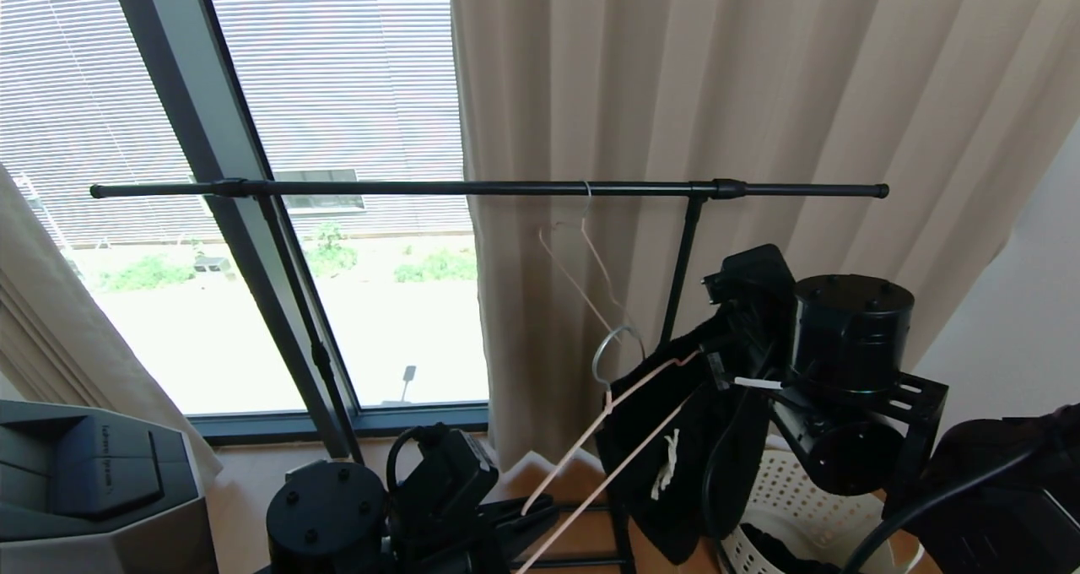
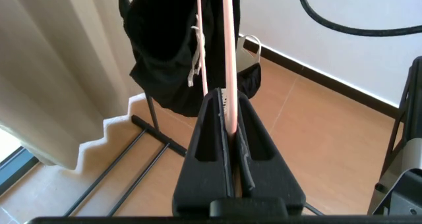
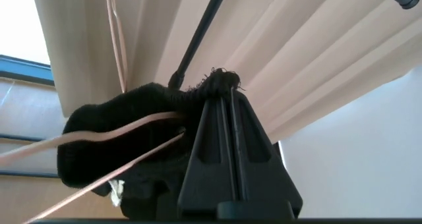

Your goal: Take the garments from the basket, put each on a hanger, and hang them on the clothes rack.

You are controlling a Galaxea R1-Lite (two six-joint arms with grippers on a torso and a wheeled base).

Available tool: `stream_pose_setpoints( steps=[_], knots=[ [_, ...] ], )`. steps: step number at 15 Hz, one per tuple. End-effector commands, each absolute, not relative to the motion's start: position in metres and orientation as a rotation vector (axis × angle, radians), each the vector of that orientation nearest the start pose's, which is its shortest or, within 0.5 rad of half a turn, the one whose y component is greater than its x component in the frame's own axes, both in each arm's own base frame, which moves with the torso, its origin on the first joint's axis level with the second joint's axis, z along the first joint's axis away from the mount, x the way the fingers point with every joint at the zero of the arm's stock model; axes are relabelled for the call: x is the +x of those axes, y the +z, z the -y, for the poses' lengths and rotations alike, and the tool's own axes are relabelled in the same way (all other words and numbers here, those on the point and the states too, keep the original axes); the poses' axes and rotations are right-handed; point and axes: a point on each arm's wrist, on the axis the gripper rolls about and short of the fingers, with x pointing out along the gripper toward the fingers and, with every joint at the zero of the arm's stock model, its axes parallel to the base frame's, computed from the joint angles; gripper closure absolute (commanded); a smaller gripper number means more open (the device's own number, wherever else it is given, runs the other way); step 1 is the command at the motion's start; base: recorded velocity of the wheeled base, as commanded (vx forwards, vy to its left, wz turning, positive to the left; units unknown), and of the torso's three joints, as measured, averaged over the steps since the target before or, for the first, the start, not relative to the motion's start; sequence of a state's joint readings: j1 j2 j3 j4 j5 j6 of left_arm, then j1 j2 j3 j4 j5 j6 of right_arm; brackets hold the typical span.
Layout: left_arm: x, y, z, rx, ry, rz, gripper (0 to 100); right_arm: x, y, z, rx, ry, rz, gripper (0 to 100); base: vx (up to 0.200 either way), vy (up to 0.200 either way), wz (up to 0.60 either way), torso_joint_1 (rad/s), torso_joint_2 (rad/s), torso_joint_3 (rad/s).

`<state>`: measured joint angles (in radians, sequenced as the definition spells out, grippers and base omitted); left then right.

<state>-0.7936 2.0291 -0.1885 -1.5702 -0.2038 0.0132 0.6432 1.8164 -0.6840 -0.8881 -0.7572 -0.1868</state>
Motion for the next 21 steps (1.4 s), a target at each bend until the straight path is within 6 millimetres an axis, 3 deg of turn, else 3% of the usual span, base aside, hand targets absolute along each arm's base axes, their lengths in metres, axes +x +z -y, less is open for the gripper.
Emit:
stream_pose_setpoints(
  steps=[1,10,21],
  knots=[
    [0.172,0.051,0.186,0.101,-1.012,-0.279,100,0.264,0.137,-0.173,-0.341,-0.116,-0.195,100,0.000,0.000,0.00,0.000,0.00,0.000],
    [0.177,0.056,0.191,0.085,-1.003,-0.248,100,0.259,0.136,-0.179,-0.343,-0.091,-0.193,100,0.000,0.000,0.00,0.000,0.00,0.000],
    [0.179,0.056,0.192,0.064,-0.999,-0.251,100,0.238,0.137,-0.201,-0.327,-0.018,-0.175,100,0.000,0.000,0.00,0.000,0.00,0.000]
  ],
)
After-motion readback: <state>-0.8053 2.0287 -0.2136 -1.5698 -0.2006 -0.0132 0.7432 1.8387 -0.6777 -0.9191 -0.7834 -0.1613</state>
